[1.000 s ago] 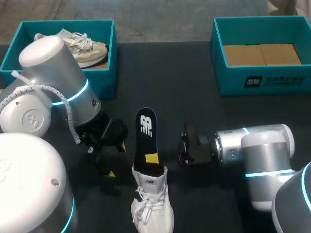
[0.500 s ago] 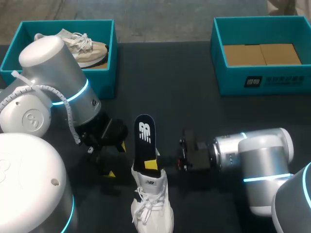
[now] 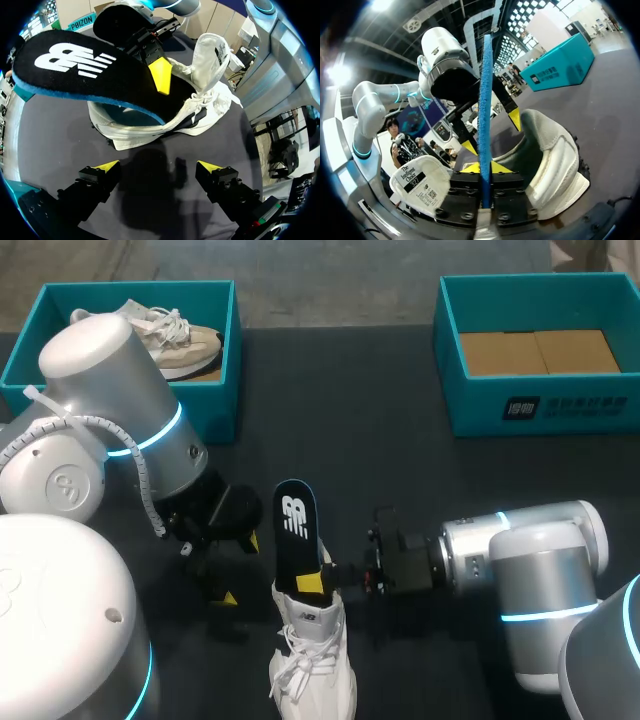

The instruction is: Take the shoe out of the shoebox, open the shoe tongue, remove and reinsert the insole, then place the shoe into the shoebox

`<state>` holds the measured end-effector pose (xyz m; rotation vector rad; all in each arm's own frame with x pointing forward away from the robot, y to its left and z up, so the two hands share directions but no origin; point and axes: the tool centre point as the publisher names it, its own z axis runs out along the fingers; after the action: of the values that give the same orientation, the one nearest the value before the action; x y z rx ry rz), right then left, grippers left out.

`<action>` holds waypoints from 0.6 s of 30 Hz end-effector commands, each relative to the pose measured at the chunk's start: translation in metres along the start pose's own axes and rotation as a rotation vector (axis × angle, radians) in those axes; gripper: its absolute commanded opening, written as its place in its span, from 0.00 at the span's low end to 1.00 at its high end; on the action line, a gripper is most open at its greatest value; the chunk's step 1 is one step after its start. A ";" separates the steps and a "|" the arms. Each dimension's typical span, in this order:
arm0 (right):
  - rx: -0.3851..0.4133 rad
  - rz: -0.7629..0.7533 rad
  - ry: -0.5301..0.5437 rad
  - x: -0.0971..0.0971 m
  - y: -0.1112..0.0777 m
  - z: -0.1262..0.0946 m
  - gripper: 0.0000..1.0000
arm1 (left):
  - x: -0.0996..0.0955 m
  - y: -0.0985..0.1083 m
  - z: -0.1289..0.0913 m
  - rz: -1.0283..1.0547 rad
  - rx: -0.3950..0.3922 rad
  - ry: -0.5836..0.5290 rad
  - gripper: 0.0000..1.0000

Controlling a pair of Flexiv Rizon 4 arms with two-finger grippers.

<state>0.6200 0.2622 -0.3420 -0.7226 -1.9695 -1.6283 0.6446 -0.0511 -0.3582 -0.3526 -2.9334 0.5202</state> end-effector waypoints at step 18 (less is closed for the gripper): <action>-0.039 -0.061 0.008 0.003 0.020 0.002 0.27 | 0.000 0.000 0.001 0.001 0.000 -0.001 1.00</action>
<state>0.6304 0.2679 -0.3276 -0.6727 -1.9756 -1.7049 0.6446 -0.0511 -0.3582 -0.3526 -2.9334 0.5202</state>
